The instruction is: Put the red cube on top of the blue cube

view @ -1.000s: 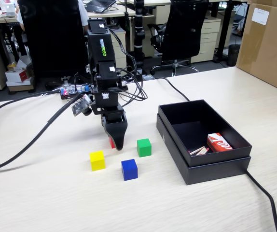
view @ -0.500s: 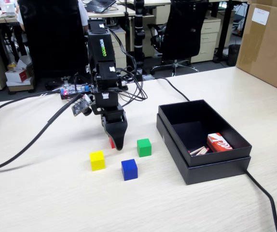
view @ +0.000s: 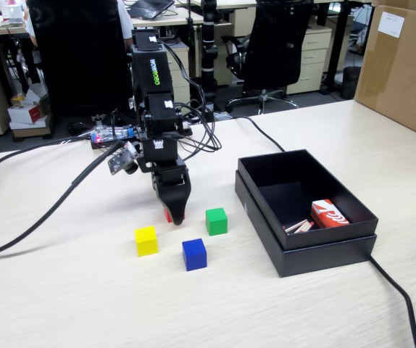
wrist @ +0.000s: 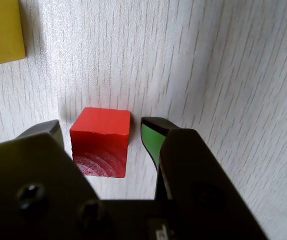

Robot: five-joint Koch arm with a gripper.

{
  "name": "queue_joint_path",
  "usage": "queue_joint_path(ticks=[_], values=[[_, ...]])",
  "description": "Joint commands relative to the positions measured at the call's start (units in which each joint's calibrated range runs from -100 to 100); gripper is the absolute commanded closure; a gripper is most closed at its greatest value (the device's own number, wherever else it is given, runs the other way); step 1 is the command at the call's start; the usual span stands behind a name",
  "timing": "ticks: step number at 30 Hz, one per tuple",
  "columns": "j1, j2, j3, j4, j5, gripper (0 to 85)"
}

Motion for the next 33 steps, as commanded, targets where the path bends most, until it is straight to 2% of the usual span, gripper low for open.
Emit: queue_joint_path(ticks=[1,4,6,14,24,33], values=[[0.0,-0.5,3.6,-0.4,0.1,63.7],[-0.2,-0.6,4.5,0.1,0.2,77.5],[-0.3,-0.6,4.9,0.2,0.1,81.9],[-0.6,-4.4,6.6,0.2,0.4,81.9],[0.0,-7.3,23.7,-5.1,2.2,82.1],[1.1,7.6,43.9,-6.4,3.2,81.9]])
